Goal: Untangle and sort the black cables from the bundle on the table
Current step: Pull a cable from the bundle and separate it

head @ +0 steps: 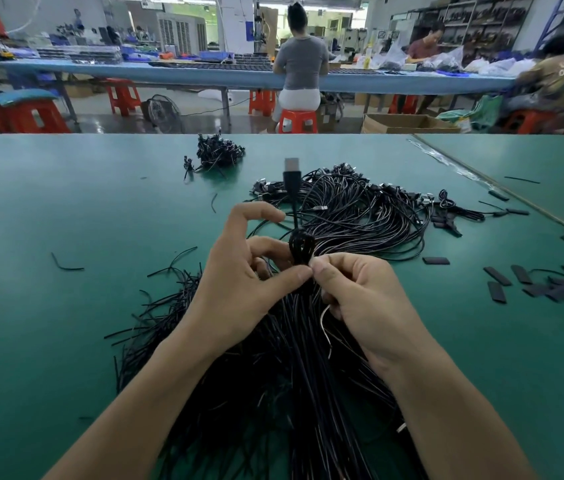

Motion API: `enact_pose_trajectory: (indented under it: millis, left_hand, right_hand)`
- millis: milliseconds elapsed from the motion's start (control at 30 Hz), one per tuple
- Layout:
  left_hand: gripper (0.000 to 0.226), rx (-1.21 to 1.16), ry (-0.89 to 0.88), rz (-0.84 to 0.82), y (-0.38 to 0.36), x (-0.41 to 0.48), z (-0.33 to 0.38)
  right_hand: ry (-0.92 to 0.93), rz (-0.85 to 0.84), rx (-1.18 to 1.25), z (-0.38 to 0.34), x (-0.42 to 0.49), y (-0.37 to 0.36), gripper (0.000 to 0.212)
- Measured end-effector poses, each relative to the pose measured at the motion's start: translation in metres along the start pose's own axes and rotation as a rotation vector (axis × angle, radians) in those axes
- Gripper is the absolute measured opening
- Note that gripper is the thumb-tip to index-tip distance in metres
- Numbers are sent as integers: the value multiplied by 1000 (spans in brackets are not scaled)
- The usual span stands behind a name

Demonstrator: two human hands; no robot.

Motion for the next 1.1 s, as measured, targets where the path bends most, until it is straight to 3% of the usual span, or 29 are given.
enact_pose_trajectory:
  millis: [67,200,333,467,633,767,867,967,1100]
  left_hand:
    - [56,123,-28,9,1,-1,-2]
    - [60,425,-220,-21,-3,-3,10]
    - [17,597,-527,-21,-10,-11,28]
    - [11,615,-578,-48,-15,-14,26]
    - [23,544,-458,-158,-28,-15,22]
    - [7,430,-281,-78,-18,-6,19]
    - [19,428,-80,5,-7,-3,4]
    - [18,250,101,79,0,-6,-12]
    - [23,5,272,44,-2,-7,-27]
  right_hand:
    - [-47,4,1,5,1,0,23]
    - [-230,-111,226,19,0,-6,23]
    - [-344,-147,317,26,0,-7,27]
    - [-338,-108,340,28,2,-6,25]
    - [-183,12,292,17,7,11,26]
    - [-47,-1,216,4,4,5,21]
    - [74,-4,120,-11,0,2,21]
    - [142,-31,64,-20,-5,-2,20]
    - [106,-88,34,-16,-6,-10,17]
Point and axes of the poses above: each hand's wrist, its own x-axis towards the middle knuckle, its own y-axis out of the back of the hand, z = x × y, the point moved 9 cm from there along x, towards the middle knuckle, and after that the axes turned 6 degrees about -y, right-handed, at the moved point
